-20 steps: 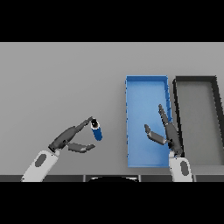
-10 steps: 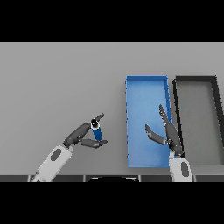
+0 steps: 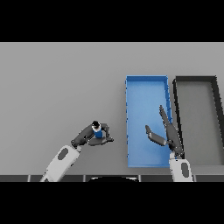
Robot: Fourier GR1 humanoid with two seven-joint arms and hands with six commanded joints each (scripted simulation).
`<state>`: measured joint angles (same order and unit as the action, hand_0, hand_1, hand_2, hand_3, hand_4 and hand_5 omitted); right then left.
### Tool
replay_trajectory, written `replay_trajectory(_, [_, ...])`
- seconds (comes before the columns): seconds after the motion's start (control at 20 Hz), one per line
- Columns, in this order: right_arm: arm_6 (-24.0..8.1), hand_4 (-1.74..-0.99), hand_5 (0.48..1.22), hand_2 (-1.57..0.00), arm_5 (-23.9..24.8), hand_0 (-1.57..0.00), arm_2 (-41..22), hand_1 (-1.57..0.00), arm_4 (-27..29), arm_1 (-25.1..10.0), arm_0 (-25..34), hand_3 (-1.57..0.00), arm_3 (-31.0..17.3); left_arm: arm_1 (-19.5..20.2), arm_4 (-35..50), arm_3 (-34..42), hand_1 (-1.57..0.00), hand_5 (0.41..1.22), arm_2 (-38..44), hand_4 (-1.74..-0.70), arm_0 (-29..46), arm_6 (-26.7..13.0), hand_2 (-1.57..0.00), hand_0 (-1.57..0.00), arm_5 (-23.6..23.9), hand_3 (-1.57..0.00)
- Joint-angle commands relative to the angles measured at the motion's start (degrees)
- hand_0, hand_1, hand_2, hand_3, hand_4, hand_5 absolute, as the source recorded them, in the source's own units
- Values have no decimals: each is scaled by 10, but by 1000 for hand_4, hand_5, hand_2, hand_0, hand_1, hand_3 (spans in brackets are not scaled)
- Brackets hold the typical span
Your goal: Pick up the blue pipe and place it into the blue bin.
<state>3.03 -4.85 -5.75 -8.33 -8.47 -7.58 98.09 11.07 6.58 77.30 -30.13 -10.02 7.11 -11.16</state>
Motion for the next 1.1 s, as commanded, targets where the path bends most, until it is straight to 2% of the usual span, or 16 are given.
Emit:
replay_trajectory(0.0, [-14,-1309,664,1,2,1,0,1,-2,1,4,1,0,-7,-2,-4,-1023,1020,-1,-1553,-4,-6,-1087,-941,1,-1098])
replay_trajectory(0.15, [-6,-1302,666,1,3,1,-3,1,-7,0,1,1,-2,-6,-18,12,-1290,1118,-14,-1639,4,2,-1323,-1248,15,-1306])
replay_trajectory(0.35, [-13,-1281,662,1,4,1,-3,1,-9,0,11,1,-5,-13,-20,35,-1456,1179,-20,-1690,6,15,-1470,-1439,28,-1419])
replay_trajectory(0.4, [-16,-1279,656,1,2,1,1,1,-5,-2,16,1,-12,-13,-13,36,-1479,1187,-15,-1698,-5,22,-1490,-1465,23,-1430])
replay_trajectory(0.5, [1,-1280,660,1,3,1,1,1,-6,-1,13,1,-13,-17,-8,69,-1512,1199,-21,-1710,-3,37,-1519,-1503,23,-1445])
replay_trajectory(0.55, [-5,-1280,663,1,1,1,1,1,-7,-3,15,1,-13,-21,-2,76,-1524,1204,-19,-1714,-14,33,-1529,-1517,20,-1447])
replay_trajectory(0.6, [-14,-1275,666,1,6,1,0,1,-15,-4,22,1,-19,-24,0,88,-1533,1207,-20,-1717,-21,23,-1538,-1528,21,-1449])
replay_trajectory(0.7, [2,-1278,678,1,5,1,-2,1,-21,-6,15,1,-23,-21,7,108,-1547,1212,-21,-1720,-26,9,-1550,-1543,14,-1450])
replay_trajectory(1.05, [4,-1273,688,1,0,1,2,1,-13,-11,15,1,-16,-28,16,144,-1566,1219,-29,-1728,-49,-63,-1567,-1565,13,-1441])
